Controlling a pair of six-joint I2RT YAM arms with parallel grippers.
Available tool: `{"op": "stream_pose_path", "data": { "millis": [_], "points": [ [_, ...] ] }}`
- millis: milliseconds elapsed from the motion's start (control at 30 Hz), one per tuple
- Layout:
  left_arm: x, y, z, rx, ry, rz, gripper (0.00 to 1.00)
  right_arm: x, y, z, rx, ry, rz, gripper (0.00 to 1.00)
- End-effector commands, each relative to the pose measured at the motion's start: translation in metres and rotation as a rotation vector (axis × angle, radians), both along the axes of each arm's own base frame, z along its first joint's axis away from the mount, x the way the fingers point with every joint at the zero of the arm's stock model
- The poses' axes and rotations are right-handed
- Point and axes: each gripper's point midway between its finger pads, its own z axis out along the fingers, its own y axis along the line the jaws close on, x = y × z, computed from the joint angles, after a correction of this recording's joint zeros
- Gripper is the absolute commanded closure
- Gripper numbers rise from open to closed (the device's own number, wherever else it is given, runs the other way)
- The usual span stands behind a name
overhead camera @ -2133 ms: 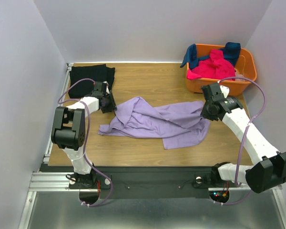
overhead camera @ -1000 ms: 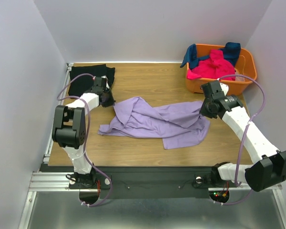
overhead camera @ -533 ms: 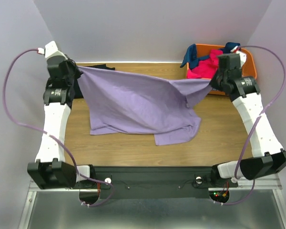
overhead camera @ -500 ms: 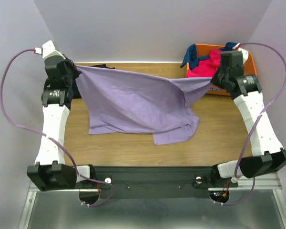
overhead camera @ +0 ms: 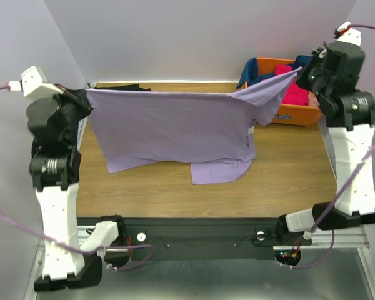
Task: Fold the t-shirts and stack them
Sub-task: Flatten the tshirt out
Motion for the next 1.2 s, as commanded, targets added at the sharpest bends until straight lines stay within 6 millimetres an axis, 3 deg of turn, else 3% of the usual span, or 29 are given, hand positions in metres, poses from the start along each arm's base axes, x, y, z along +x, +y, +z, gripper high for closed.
{"op": "stream_pose_path", "data": {
  "millis": [0, 33, 67, 133, 167, 367, 467, 600, 733, 767, 833, 867, 933, 967, 1000, 1067, 1100, 1167],
  "points": [
    [-0.067, -0.005, 0.064, 0.005, -0.190, -0.008, 1.00, -0.057, -0.008, 0.077, -0.012, -0.241, 0.032, 1.00],
    [-0.079, -0.005, 0.067, 0.007, -0.199, -0.008, 1.00, -0.066, -0.008, 0.086, -0.021, -0.274, 0.039, 1.00],
    [-0.103, -0.007, 0.084, 0.010, -0.257, -0.010, 1.00, -0.085, -0.012, 0.096, -0.045, -0.311, 0.040, 1.00],
    [-0.126, -0.011, 0.092, 0.011, -0.285, -0.021, 1.00, -0.105, -0.017, 0.111, -0.062, -0.368, 0.034, 1.00],
    [-0.151, -0.014, 0.109, 0.016, -0.343, -0.032, 1.00, -0.126, -0.021, 0.124, -0.077, -0.418, 0.025, 0.99],
    [-0.230, -0.024, 0.151, 0.036, -0.486, -0.059, 1.00, -0.196, -0.033, 0.190, -0.082, -0.643, -0.001, 1.00],
    [-0.260, -0.032, 0.168, 0.036, -0.554, -0.095, 1.00, -0.219, -0.037, 0.212, -0.069, -0.722, -0.016, 1.00],
    [-0.279, -0.036, 0.184, 0.025, -0.620, -0.114, 1.00, -0.243, -0.043, 0.238, -0.064, -0.814, -0.041, 1.00],
    [-0.260, -0.039, 0.176, 0.016, -0.594, -0.138, 1.00, -0.230, -0.046, 0.233, -0.068, -0.788, -0.066, 1.00],
    [-0.237, -0.042, 0.161, 0.012, -0.539, -0.157, 1.00, -0.216, -0.044, 0.224, -0.067, -0.750, -0.063, 0.99],
    [-0.213, -0.042, 0.146, -0.002, -0.489, -0.167, 1.00, -0.194, -0.040, 0.209, -0.069, -0.695, -0.052, 1.00],
    [-0.185, -0.044, 0.128, -0.009, -0.423, -0.185, 1.00, -0.167, -0.036, 0.189, -0.073, -0.625, -0.041, 1.00],
    [-0.159, -0.046, 0.114, -0.016, -0.376, -0.209, 1.00, -0.141, -0.031, 0.169, -0.079, -0.561, -0.030, 1.00],
    [-0.135, -0.047, 0.092, -0.025, -0.312, -0.220, 1.00, -0.126, -0.029, 0.156, -0.076, -0.522, -0.024, 1.00],
    [-0.119, -0.049, 0.082, -0.026, -0.280, -0.238, 1.00, -0.102, -0.025, 0.130, -0.080, -0.450, -0.016, 1.00],
    [-0.091, -0.048, 0.062, -0.029, -0.244, -0.240, 1.00, -0.077, -0.019, 0.110, -0.073, -0.413, 0.001, 1.00],
    [-0.078, -0.047, 0.055, -0.026, -0.225, -0.236, 1.00, -0.055, -0.015, 0.086, -0.077, -0.352, 0.010, 0.99],
    [-0.057, -0.042, 0.042, -0.004, -0.211, -0.220, 1.00, -0.035, -0.011, 0.074, -0.072, -0.337, 0.016, 1.00]
  ]
}}
